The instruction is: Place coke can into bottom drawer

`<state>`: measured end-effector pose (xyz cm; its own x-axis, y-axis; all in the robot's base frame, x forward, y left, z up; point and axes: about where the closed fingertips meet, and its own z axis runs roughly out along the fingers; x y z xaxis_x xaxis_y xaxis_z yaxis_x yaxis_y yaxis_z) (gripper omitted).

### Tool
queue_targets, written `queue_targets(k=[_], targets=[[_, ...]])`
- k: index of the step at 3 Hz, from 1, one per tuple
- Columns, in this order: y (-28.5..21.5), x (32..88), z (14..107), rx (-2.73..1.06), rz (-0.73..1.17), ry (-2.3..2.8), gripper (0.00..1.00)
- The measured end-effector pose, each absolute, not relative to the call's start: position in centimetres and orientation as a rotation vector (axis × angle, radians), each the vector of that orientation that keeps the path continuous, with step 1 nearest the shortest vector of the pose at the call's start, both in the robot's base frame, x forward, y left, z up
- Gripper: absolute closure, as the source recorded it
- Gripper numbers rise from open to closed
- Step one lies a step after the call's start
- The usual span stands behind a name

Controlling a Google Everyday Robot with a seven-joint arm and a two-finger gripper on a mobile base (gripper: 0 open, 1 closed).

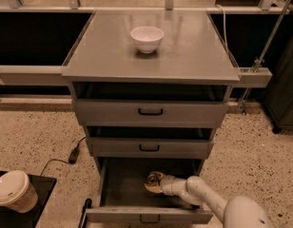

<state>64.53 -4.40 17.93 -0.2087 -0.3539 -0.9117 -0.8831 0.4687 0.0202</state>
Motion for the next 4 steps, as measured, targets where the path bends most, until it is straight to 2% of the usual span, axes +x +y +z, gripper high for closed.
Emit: queue_targets(k=[2,3,4], targets=[[-4.39,64.53,17.93,-1.053,0.706,1.778,0.11],[-4.38,64.53,17.93,-1.053,0.707,1.777,0.0],[-4.38,64.53,17.93,-1.053,0.707,1.777,0.0]])
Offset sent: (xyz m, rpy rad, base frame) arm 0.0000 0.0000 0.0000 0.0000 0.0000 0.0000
